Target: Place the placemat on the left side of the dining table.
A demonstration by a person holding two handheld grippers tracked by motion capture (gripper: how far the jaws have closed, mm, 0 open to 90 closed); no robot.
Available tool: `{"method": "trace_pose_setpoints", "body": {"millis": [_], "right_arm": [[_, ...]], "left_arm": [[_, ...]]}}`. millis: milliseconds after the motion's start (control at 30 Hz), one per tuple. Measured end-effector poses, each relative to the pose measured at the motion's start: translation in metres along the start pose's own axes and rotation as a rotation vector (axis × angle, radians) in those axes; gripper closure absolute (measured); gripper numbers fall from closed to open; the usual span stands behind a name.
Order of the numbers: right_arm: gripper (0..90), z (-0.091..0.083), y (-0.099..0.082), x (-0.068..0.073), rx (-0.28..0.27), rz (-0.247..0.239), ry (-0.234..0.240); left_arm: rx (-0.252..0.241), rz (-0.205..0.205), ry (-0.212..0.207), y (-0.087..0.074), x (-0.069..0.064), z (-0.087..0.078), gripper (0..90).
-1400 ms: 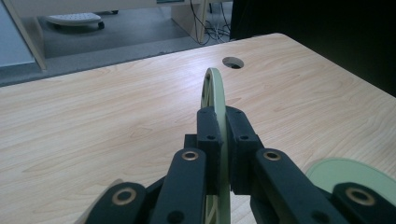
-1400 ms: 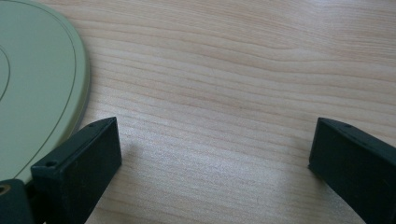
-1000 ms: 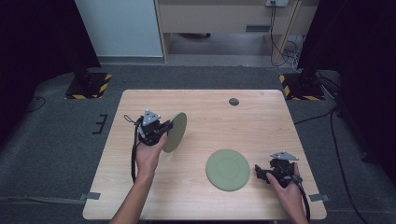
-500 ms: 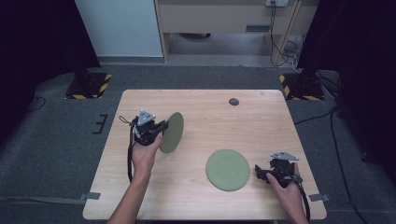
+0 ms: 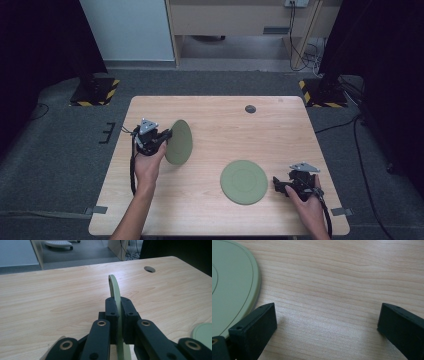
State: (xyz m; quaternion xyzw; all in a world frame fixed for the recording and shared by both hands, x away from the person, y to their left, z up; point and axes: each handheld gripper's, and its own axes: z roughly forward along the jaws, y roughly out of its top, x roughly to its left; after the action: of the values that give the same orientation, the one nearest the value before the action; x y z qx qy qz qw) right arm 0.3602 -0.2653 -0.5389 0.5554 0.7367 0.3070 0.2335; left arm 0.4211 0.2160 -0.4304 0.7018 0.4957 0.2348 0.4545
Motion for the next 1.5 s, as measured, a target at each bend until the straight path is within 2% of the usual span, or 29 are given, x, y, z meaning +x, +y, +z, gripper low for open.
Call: {"method": "trace_pose_setpoints", "body": {"millis": [133, 467, 567, 733, 867, 1500], "right_arm": [[2.6, 0.000, 0.000, 0.000, 0.000, 0.000, 0.000], [2.6, 0.000, 0.000, 0.000, 0.000, 0.002, -0.001], [2.6, 0.000, 0.000, 0.000, 0.000, 0.002, -0.002], [2.6, 0.000, 0.000, 0.000, 0.000, 0.002, -0.001], [2.6, 0.000, 0.000, 0.000, 0.000, 0.002, -0.001], [2.6, 0.000, 0.000, 0.000, 0.000, 0.002, -0.001]], "left_arm": [[0.015, 0.017, 0.022, -0.002, 0.004, 0.000, 85.4], [0.026, -0.009, 0.040, -0.007, 0.019, -0.001, 85.4], [0.029, -0.028, 0.038, -0.009, 0.024, -0.001, 85.4], [0.034, -0.032, 0.027, -0.012, 0.031, 0.000, 85.4], [0.046, -0.041, 0.034, -0.014, 0.037, 0.001, 85.3], [0.074, -0.060, 0.042, -0.021, 0.052, 0.006, 85.4]]}}
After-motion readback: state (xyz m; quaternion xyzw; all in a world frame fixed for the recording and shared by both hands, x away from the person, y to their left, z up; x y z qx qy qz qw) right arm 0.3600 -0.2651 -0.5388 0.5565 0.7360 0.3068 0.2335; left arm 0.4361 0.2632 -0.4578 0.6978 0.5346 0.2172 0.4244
